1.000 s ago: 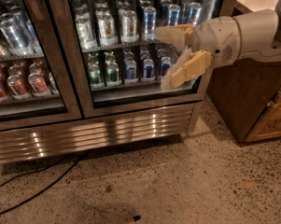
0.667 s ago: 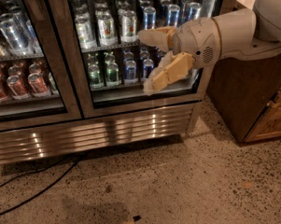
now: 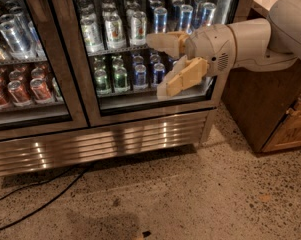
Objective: Open right fridge door
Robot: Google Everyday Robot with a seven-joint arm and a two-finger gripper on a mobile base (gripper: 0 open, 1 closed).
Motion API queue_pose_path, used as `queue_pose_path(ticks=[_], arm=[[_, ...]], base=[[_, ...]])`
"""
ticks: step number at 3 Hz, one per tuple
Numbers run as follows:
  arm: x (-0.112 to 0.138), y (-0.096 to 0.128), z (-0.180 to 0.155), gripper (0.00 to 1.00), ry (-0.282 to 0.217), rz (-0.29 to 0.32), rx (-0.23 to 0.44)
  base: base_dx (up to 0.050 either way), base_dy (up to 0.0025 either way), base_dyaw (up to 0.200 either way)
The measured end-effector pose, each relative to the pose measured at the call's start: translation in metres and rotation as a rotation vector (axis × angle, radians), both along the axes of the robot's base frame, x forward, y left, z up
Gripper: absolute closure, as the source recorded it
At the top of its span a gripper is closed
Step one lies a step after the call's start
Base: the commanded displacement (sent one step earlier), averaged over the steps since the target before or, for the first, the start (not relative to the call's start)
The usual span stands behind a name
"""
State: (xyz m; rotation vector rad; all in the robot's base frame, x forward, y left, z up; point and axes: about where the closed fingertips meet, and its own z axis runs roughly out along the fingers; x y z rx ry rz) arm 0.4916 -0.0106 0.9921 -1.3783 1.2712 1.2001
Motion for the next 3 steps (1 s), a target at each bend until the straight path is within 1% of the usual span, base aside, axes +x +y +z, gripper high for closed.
queue_pose_path(ticks=[1, 2, 3], arm=[[0.002, -0.005, 0.009, 0.00, 0.033, 0.078, 0.239], [0.002, -0.005, 0.009, 0.00, 0.033, 0.078, 0.238], [-0.001, 0.006, 0.028, 0.00, 0.010, 0.070, 0.183]], base=[[0.000, 0.00000, 0.000], [0.000, 0.00000, 0.000], [0.000, 0.00000, 0.000]])
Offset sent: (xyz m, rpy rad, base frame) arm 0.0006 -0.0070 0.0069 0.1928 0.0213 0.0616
